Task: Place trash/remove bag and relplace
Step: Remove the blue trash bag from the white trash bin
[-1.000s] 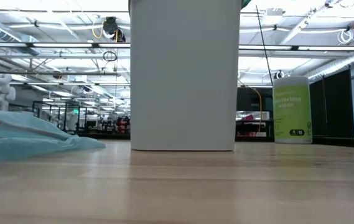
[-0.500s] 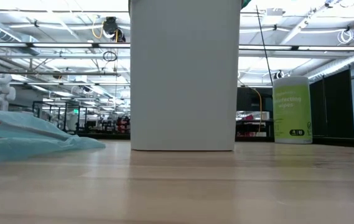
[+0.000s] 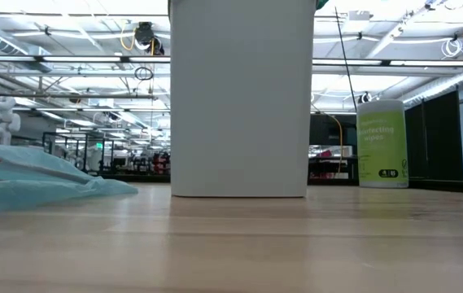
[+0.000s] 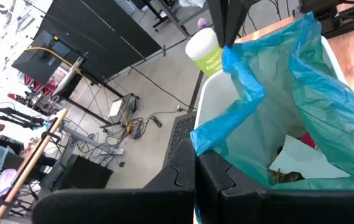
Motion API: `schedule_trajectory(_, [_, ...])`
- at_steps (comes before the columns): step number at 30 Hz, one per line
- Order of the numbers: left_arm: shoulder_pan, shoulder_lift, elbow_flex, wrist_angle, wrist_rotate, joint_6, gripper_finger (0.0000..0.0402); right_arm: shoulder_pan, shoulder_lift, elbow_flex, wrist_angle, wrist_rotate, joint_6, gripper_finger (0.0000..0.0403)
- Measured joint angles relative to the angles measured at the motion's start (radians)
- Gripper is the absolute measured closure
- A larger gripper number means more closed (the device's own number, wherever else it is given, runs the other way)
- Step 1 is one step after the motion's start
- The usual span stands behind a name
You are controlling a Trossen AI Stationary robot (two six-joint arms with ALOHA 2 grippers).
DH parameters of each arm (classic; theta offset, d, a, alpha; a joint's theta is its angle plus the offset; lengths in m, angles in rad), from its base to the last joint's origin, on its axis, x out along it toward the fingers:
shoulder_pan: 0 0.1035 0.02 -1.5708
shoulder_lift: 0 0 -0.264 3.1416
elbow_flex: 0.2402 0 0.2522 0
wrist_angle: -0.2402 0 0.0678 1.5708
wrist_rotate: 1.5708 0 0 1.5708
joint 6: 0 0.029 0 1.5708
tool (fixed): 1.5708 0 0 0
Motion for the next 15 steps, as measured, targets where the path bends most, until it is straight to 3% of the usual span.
schedule_trajectory(15, [0.0, 0.0, -0.008, -0.015, 0.001, -0.026, 0.0402, 0.027, -0.082, 0.0, 0.115, 0.006, -0.051, 0.0403])
